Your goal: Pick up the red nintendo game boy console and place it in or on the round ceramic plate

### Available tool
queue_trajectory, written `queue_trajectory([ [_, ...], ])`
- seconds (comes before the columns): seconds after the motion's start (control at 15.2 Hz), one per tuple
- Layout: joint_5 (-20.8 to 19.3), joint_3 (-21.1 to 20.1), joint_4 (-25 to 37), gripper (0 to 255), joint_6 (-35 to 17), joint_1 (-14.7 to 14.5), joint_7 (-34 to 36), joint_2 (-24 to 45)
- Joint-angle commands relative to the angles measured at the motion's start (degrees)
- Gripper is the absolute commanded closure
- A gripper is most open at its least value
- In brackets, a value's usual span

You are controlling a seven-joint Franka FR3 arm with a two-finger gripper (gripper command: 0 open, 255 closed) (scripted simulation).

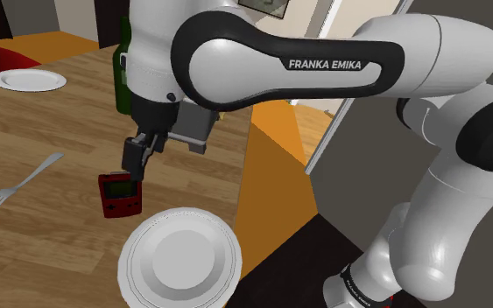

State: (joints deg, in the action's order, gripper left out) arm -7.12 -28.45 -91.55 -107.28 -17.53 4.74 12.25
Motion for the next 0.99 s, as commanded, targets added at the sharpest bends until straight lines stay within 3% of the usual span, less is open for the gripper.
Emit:
queue_trajectory([
  [0.0, -1.15, -0.21, 1.22, 0, -0.51, -0.86, 0.26, 2.02],
  [0.46, -1.82, 0.05, -2.47, 0, -5.13, -0.86, 0.73, 3.08],
  [0.92, -1.83, 0.06, -2.45, 0, -5.12, -0.86, 0.74, 3.1],
])
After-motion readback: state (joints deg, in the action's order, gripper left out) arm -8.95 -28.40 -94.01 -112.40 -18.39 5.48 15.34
